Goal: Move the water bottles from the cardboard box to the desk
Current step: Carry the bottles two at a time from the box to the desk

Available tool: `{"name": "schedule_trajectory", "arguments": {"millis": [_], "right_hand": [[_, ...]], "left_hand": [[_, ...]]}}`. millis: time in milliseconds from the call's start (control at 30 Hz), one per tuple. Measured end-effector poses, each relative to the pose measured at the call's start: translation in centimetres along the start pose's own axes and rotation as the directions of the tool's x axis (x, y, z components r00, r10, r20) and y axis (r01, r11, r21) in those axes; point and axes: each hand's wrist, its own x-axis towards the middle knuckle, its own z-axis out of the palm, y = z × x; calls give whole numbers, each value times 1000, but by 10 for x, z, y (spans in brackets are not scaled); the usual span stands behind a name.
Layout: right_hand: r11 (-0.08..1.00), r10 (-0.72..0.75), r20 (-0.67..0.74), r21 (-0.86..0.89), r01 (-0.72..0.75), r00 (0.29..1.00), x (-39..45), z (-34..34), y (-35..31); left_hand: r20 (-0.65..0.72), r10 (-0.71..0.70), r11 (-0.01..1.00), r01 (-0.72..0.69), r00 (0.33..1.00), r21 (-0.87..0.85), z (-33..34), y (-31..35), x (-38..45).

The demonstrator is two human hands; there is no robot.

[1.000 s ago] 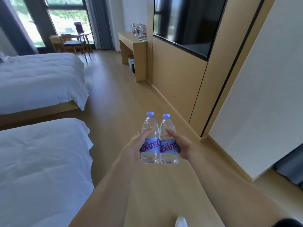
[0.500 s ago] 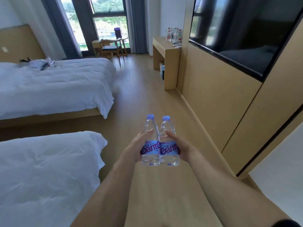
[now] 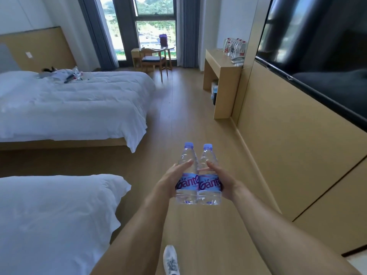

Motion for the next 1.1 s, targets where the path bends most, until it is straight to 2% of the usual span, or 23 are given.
{"name": "schedule_trajectory", "arguments": {"millis": [167,467,733,1100], "right_hand": [[1000,-13,-50,15,13,999,83,-20,-42],[1000,-14,-116,9,15,993,250,-16,-147],[999,-30,-175,6,32,984,367,-12,-219],[999,-5,-107,-39,1,994,557,-38,-321]], "left_hand": [[53,2,1000,-3,999,7,-4,46,88],[27,-14,1000,15,1000,-6,-36,160,257],[6,-4,999,3,1000,48,-61,240,371],[-25,22,999,-20,999,50,-78,342,541]]}}
